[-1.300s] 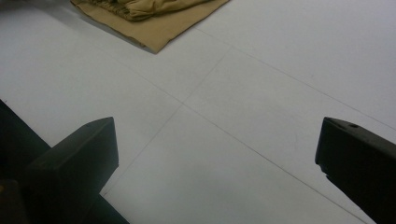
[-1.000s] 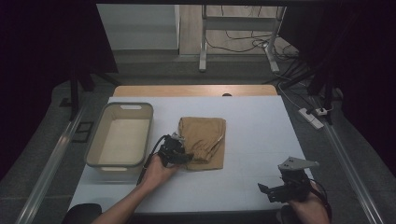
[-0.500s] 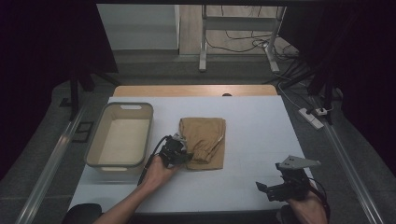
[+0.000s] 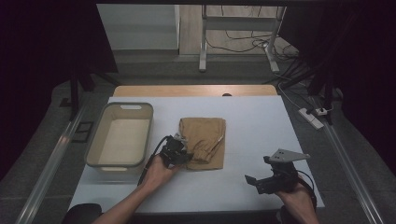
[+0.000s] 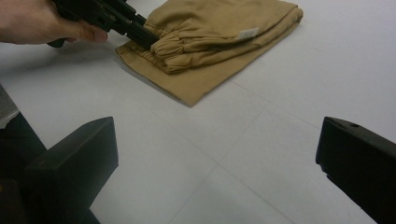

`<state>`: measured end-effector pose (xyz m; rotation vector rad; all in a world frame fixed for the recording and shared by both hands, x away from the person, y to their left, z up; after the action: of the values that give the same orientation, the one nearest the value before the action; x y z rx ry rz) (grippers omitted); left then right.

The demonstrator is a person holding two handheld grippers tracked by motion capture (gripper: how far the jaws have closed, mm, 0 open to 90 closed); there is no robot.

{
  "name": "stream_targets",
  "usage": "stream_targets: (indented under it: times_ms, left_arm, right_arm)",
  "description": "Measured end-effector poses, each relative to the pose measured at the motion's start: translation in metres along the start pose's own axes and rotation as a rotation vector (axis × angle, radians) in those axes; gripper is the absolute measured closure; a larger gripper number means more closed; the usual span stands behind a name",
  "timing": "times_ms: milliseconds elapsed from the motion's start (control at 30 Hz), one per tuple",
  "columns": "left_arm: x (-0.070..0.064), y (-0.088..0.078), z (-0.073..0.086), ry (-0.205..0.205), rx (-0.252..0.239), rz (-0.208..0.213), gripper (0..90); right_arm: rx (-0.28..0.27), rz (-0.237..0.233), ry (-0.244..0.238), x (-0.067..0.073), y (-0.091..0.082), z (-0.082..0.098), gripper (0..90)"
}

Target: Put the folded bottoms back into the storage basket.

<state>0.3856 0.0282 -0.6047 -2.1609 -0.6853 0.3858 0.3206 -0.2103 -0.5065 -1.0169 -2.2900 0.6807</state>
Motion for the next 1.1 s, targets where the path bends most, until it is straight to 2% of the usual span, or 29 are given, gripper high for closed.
stream_targets:
  times_ms: [300,500,633,733,833,967,1100]
  left_arm:
    - [0.0,0.0,0.0,0.0,0.002,0.008,72.8]
    - [0.001,-0.001,-0.001,0.017,0.026,-0.002,73.1]
    - [0.002,-0.001,-0.001,0.024,0.013,0.024,73.2]
    - [0.003,-0.001,0.0,0.018,0.006,0.036,73.1]
    - [0.003,-0.001,0.0,0.025,0.004,0.038,73.1]
    - [0.003,-0.001,0.0,0.028,-0.002,0.043,72.9]
    - [0.004,-0.001,0.0,0.043,-0.001,0.038,72.8]
  right_arm:
    - [0.004,-0.01,-0.026,0.001,0.019,-0.014,0.0]
    - [0.007,-0.024,-0.03,0.001,0.03,-0.022,0.0]
    - [0.03,-0.039,-0.033,0.001,0.041,-0.027,0.0]
    - [0.04,-0.016,-0.048,-0.003,0.049,-0.033,0.0]
    - [0.04,-0.003,-0.039,-0.006,0.057,-0.039,0.0]
    - [0.047,-0.034,-0.014,-0.006,0.07,-0.045,0.0]
    - [0.052,-0.033,-0.025,-0.007,0.083,-0.051,0.0]
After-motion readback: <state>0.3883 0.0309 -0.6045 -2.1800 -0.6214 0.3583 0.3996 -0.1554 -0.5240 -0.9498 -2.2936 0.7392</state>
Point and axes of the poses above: each handheld gripper's, and its own axes: y roughly forward along the jaws, z roughly out of its underside, x roughly to its left, the point moved 10 cm from there along y, roughly forward along the jaws, and after that the axes turned 15 degrees about y, right-handed, at the moved point
